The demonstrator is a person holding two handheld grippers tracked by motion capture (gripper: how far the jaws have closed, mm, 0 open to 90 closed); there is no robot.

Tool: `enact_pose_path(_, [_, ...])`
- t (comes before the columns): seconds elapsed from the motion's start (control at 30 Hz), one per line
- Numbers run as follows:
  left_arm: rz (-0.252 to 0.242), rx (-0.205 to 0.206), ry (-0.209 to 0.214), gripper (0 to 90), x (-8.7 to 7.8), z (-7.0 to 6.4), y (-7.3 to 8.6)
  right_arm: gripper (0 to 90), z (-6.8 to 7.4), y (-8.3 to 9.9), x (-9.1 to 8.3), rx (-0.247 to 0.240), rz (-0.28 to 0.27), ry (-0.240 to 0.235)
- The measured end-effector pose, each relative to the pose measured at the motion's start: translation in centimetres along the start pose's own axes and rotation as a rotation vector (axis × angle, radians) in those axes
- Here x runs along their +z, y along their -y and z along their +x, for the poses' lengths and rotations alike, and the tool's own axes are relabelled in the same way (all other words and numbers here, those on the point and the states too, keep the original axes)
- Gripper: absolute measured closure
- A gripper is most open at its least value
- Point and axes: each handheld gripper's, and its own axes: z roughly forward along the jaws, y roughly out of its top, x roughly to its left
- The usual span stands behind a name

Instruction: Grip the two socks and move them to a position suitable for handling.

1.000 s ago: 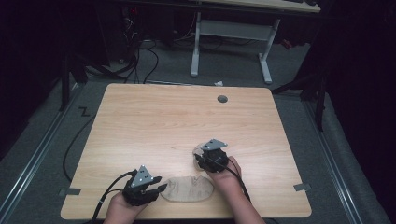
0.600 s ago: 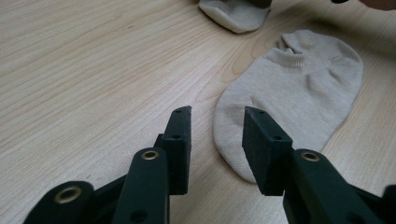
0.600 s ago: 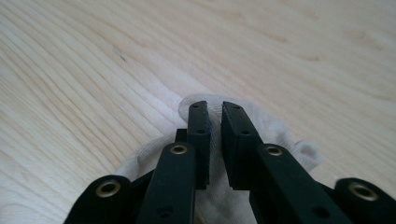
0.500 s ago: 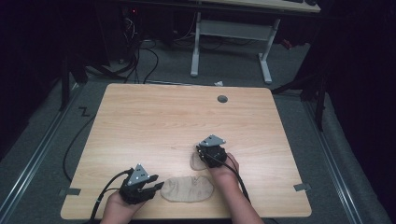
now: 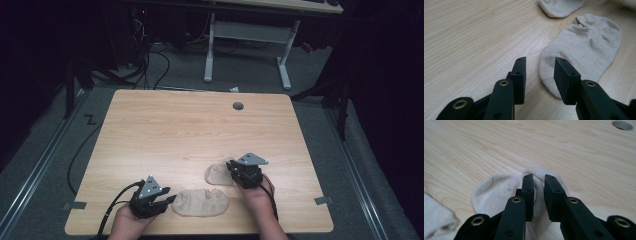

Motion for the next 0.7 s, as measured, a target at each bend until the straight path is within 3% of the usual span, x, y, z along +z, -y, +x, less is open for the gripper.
enact_pose_path(0.2, [-0.006, -0.003, -0.003, 62.3, -0.1, 0.1, 0.0, 73.5, -2.2, 2.0, -2.5, 0.04, 0.004, 0.036])
enact_pose_path(0.47, [0.004, 0.006, -0.002, 61.6, 0.2, 0.1, -0.1, 69.6, -4.9, 4.2, -5.9, 0.083, -0.01, 0.126])
enact_pose_path(0.57, [0.006, 0.007, 0.001, 61.1, 0.3, 0.0, -0.1, 71.8, -5.1, 4.5, -5.6, 0.086, 0.012, 0.109])
enact_pose_path(0.7, [0.01, 0.013, -0.003, 61.2, 0.5, -0.1, -0.2, 78.7, -4.9, 4.4, -4.0, 0.047, 0.065, 0.071])
